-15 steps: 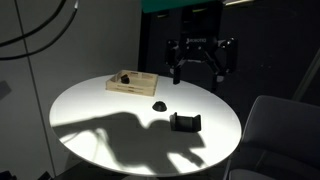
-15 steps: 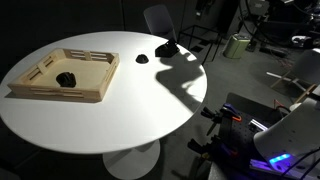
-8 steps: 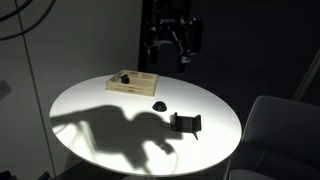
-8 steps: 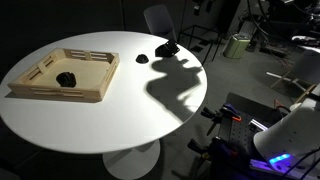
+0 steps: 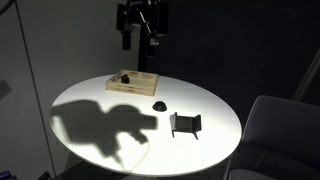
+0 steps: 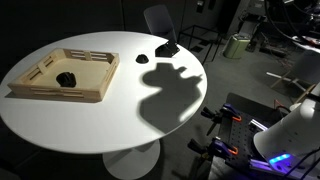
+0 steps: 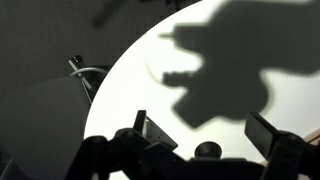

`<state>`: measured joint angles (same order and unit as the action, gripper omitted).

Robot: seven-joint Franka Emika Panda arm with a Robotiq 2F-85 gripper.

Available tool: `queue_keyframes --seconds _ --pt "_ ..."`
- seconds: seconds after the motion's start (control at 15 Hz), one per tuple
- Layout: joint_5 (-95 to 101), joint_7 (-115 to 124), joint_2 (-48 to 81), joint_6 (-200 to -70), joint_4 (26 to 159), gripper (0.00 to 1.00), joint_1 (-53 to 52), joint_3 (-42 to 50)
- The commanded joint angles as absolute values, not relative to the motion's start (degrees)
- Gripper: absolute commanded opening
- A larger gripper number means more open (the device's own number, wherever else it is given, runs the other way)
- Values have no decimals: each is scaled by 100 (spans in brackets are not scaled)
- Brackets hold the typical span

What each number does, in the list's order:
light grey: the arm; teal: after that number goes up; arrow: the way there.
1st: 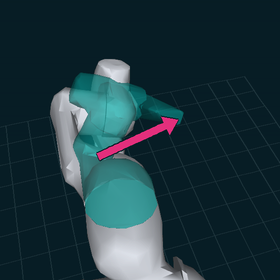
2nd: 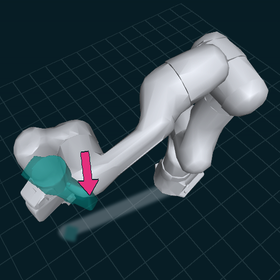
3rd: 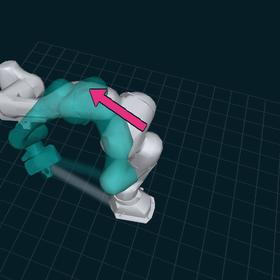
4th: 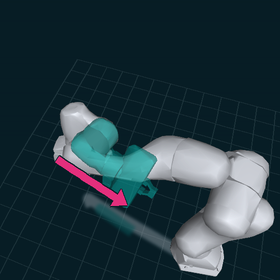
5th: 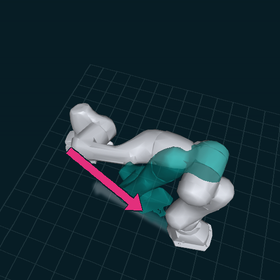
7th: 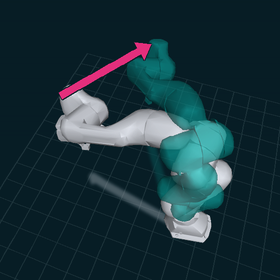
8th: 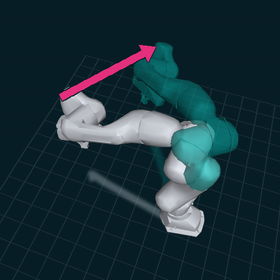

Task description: Pick up the rightmost black object and flip it to the left, put the black object back onto the table

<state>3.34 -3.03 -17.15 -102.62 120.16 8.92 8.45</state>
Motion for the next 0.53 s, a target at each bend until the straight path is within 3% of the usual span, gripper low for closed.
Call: queue_keyframes --seconds 0.0,0.47 --pt "249 -522 -2139 -10235 12288 100 716 787" --pt "282 -585 -2478 -10266 12518 100 498 684"
